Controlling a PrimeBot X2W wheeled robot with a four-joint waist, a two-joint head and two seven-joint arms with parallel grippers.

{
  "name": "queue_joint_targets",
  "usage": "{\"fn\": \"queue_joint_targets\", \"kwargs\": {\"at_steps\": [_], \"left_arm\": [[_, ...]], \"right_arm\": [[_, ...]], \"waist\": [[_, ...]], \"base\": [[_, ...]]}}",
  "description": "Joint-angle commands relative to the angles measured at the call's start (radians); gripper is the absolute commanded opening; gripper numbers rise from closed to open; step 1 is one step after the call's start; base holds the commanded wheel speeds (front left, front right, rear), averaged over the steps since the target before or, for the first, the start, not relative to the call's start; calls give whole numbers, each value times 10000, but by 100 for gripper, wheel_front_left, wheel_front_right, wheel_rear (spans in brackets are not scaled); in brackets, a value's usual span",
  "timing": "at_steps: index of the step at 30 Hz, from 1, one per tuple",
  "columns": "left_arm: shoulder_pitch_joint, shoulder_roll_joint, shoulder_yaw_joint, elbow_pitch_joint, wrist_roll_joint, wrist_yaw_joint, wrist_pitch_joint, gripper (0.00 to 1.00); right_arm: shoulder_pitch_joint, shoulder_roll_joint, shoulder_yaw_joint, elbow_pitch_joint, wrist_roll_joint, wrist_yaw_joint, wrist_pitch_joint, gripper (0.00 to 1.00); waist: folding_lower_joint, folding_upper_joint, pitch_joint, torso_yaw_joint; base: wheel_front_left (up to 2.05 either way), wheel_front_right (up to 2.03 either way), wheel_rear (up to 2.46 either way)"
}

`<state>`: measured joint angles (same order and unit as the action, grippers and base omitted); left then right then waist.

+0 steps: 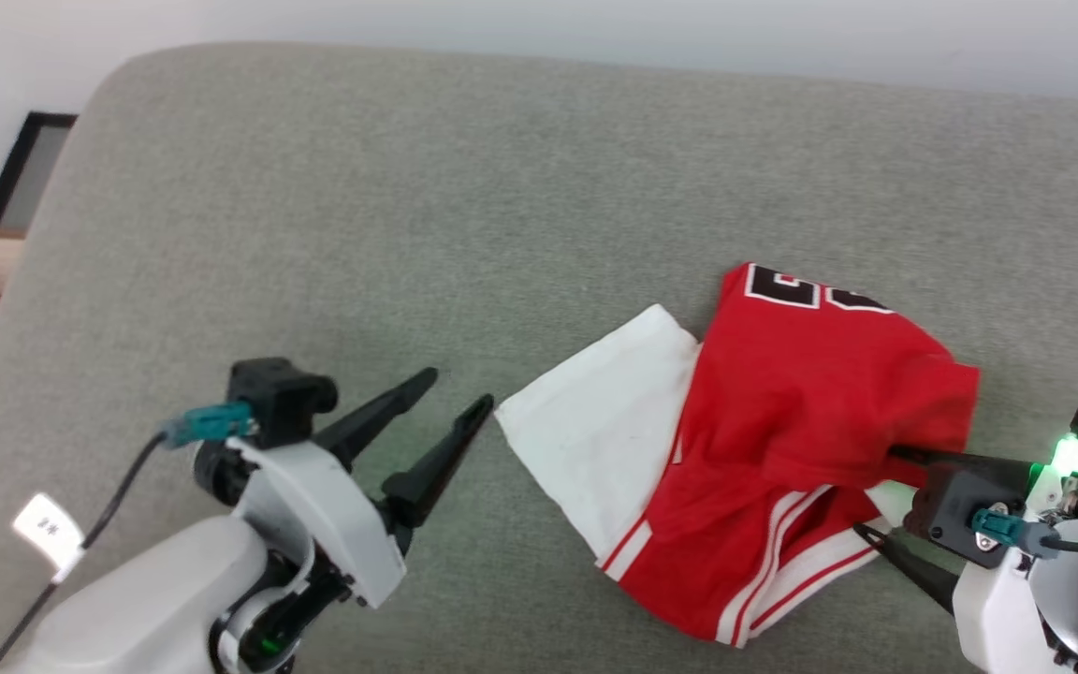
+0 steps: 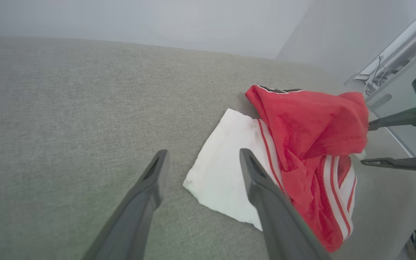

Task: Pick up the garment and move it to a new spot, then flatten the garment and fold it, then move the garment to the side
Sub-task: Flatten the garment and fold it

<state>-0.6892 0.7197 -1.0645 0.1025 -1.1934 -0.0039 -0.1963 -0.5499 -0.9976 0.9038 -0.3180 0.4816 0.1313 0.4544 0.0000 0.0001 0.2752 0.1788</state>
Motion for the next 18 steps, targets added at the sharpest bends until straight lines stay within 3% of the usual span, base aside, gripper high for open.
{"fn": "queue_joint_targets", "kwargs": {"at_steps": [1, 4, 6, 7, 8, 18], "left_arm": [[147, -7, 33, -39, -45, 45, -60, 100], [456, 71, 194, -122, -203, 57, -288, 100], [648, 105, 254, -183, -223, 98, -377, 100], [745, 93, 286, -221, -246, 106, -421, 100], [843, 78, 318, -253, -271, 117, -465, 100], [1499, -161, 566, -350, -212, 137, -625, 100]], "right_arm": [[-115, 62, 72, 84, -47, -10, -77, 100], [-412, 228, 333, 689, -347, -10, -427, 100], [-604, 364, 273, 1088, -522, -10, -715, 43], [-632, 442, 211, 1269, -544, -10, -832, 4], [-661, 540, 106, 1444, -549, -10, -983, 0], [-997, 1669, -3023, 2243, -19, -10, -1819, 0]], "waist": [[0, -1, 81, 134], [0, -1, 101, 225], [0, -1, 109, 253], [0, -1, 105, 269], [0, -1, 95, 280], [0, -1, -163, 416]], "base": [[0, 0, 0], [0, 0, 0], [0, 0, 0], [0, 0, 0], [0, 0, 0], [0, 0, 0]]}}
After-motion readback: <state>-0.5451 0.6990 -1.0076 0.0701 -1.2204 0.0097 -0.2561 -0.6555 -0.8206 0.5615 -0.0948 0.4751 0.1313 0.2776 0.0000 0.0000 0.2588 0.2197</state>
